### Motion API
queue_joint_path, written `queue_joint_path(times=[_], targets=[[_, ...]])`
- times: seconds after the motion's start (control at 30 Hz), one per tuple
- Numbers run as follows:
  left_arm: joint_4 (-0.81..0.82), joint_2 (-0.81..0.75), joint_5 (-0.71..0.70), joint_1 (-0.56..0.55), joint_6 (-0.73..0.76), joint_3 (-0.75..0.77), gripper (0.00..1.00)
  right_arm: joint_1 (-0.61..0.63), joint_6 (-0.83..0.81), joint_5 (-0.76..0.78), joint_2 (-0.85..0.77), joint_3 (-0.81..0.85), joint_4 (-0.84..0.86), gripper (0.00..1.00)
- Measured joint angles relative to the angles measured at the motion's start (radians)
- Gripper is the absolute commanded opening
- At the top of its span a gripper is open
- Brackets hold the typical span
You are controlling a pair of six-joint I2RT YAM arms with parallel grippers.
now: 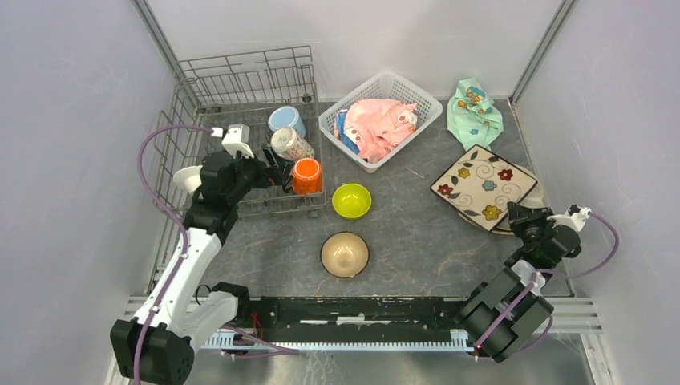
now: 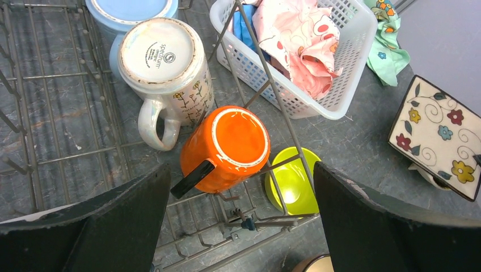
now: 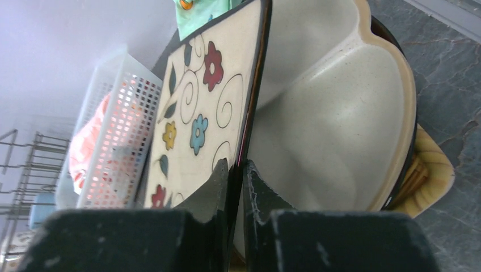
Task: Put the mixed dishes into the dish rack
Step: Pick up the plate from the corner of the board.
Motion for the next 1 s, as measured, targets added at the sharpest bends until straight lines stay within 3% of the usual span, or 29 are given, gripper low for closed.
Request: queue_joint_path(times=[0.07,1.0], targets=[[0.0,0.0,0.0,0.0,0.0,0.0,1.0,0.0,0.036,0.001,-0.004,0.0,0.009,0.0],[-0.001,-0.017,-0.035,0.0,0.0,0.0,1.0,-0.006,0.394,-0.017,0.068,-0.004,0.136,0.0]])
